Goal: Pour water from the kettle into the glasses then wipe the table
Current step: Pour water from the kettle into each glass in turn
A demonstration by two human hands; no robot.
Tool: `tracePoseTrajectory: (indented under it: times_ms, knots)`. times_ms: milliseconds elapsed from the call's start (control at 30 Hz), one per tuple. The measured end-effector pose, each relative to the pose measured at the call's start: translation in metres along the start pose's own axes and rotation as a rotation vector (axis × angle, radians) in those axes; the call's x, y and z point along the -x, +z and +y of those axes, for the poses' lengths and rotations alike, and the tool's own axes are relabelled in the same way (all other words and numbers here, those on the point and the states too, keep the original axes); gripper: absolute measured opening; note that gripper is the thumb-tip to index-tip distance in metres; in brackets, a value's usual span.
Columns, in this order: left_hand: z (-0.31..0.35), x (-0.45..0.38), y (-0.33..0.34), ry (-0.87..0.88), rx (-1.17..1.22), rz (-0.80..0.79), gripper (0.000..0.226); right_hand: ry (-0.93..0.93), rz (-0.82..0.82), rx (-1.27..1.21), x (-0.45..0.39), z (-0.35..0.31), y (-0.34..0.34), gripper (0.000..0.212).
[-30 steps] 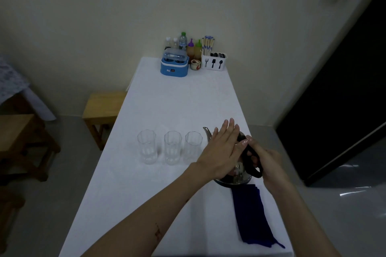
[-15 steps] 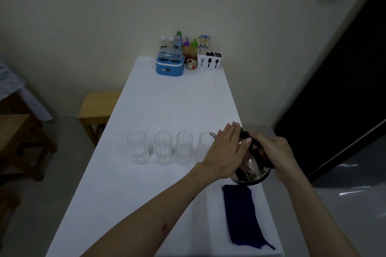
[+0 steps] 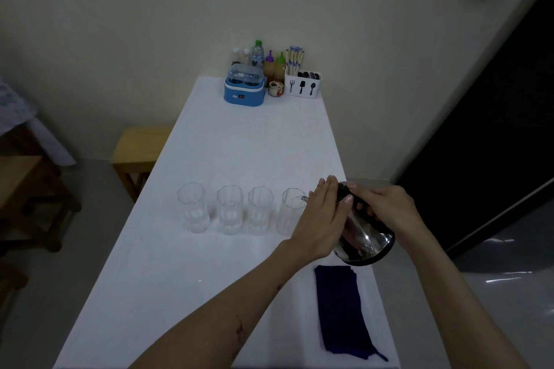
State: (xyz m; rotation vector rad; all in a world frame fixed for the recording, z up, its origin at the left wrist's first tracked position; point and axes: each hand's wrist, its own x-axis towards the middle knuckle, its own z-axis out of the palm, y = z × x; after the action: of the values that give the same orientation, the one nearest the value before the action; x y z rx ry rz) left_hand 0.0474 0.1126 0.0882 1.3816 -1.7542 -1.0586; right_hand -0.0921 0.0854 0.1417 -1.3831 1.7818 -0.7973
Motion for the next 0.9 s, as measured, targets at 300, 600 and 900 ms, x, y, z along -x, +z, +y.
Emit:
tracePoseTrajectory:
  times_ms: [300,600,900]
  knots:
    - [0.008,-0.001,0.002,0.017,0.041,0.033,0.062,-0.051,0.010,0.025,-0.001,-0.006,-0.007,0.048]
    - [0.010,-0.002,0.006,0.023,0.060,0.068,0.063,-0.068,0.000,0.028,-0.004,-0.008,-0.012,0.050]
    - [0.011,-0.001,0.005,0.029,0.047,0.078,0.064,-0.063,0.012,0.070,0.000,-0.014,-0.012,0.051]
